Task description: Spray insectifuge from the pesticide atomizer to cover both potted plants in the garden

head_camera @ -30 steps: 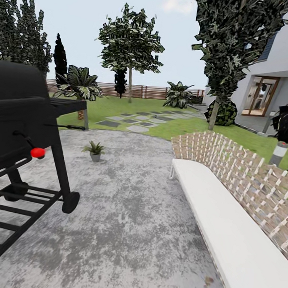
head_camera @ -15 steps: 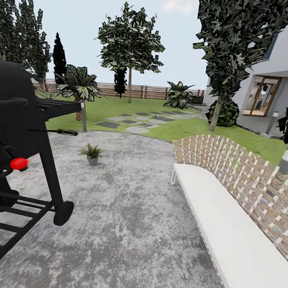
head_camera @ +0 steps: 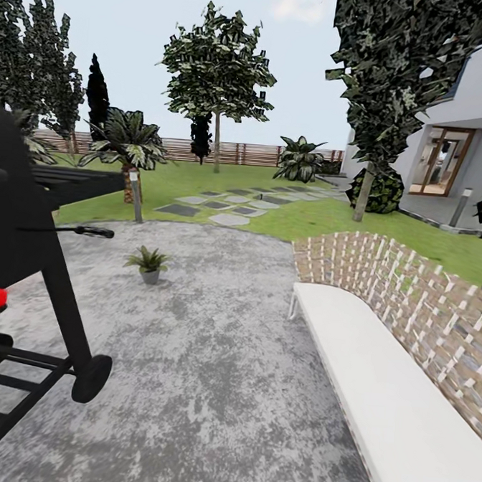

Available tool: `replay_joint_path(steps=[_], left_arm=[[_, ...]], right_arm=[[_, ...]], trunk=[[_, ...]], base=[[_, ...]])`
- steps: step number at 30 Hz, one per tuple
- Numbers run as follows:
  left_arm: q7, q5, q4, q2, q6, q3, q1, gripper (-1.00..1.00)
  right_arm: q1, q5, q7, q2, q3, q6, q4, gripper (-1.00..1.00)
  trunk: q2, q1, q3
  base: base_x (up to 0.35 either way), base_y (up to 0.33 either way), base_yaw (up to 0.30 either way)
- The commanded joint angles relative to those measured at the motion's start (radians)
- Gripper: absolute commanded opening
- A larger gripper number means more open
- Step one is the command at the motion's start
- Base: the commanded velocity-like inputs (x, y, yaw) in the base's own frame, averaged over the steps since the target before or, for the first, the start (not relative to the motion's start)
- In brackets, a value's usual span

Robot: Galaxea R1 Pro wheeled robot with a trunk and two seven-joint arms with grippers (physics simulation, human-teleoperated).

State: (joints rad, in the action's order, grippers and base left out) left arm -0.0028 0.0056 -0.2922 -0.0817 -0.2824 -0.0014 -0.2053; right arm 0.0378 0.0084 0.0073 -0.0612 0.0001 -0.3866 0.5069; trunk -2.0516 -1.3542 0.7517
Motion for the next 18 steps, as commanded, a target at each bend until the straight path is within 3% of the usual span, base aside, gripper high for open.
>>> replay_joint_path(steps=[1, 18], left_arm=[[0.000, 0.001, 0.001, 0.000, -0.003, 0.000, 0.000, 1.00], [0.000, 0.001, 0.001, 0.000, -0.003, 0.000, 0.000, 1.00]], right_arm=[[0.001, 0.001, 0.001, 0.000, -0.001, -0.003, -0.001, 1.00], [0.001, 0.001, 0.000, -0.002, -0.001, -0.003, -0.001, 1.00]], trunk=[[0.000, 0.000, 0.001], [0.000, 0.000, 0.001]], base=[[0.337, 0.000, 0.000], [0.338, 0.000, 0.000]])
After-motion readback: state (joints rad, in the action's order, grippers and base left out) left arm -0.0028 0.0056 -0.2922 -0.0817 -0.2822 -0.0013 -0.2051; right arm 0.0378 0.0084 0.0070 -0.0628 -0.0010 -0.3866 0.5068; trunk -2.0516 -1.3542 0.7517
